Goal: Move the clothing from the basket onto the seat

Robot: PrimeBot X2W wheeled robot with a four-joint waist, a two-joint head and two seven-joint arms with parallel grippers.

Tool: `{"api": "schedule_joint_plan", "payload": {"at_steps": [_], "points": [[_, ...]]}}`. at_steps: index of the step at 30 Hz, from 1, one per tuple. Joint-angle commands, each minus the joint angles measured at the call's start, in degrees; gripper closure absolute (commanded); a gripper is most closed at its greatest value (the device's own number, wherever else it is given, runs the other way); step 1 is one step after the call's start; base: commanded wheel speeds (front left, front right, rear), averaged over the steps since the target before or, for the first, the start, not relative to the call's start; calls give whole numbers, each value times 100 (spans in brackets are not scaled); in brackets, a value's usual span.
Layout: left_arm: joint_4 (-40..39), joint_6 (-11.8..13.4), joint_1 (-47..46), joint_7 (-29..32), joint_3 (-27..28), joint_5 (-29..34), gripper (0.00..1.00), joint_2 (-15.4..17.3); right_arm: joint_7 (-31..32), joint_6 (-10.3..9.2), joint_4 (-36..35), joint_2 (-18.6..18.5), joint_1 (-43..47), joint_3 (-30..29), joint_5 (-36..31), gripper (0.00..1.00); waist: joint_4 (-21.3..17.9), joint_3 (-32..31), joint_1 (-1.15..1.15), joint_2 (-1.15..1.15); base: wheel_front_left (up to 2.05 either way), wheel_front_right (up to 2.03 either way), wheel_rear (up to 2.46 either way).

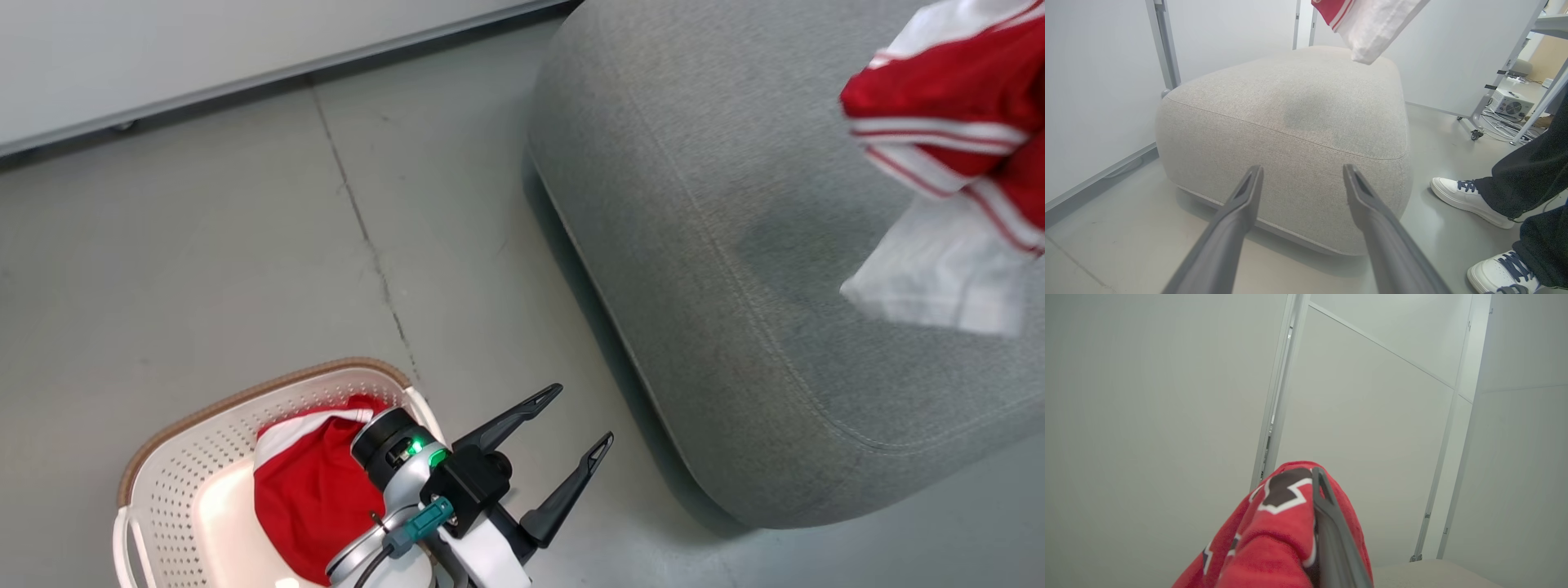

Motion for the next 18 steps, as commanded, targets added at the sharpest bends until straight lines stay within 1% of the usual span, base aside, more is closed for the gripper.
{"api": "schedule_joint_plan", "payload": {"at_steps": [1,9,12,14,18], "points": [[-30,-7,-146,-12,-18,-31,0,67,-20,-1,93,-164,-283,-47,-39,100,174,204,0,0,0,0,0],[-129,-7,-521,-12,-193,-24,0,194,-20,-1,824,-791,-1310,-202,-62,100,525,723,0,0,0,0,0],[-154,-7,-622,-12,-239,-21,0,252,-20,-1,1046,-895,-1512,-244,-53,100,598,858,0,0,0,0,0],[-175,-7,-712,-12,-277,-22,0,304,-19,-1,1314,-938,-1701,-313,65,100,667,986,0,0,0,0,0],[-256,-7,-900,-12,-429,-31,0,340,-20,-1,1923,-1179,-1932,-336,188,100,850,1231,0,0,0,0,0]]}}
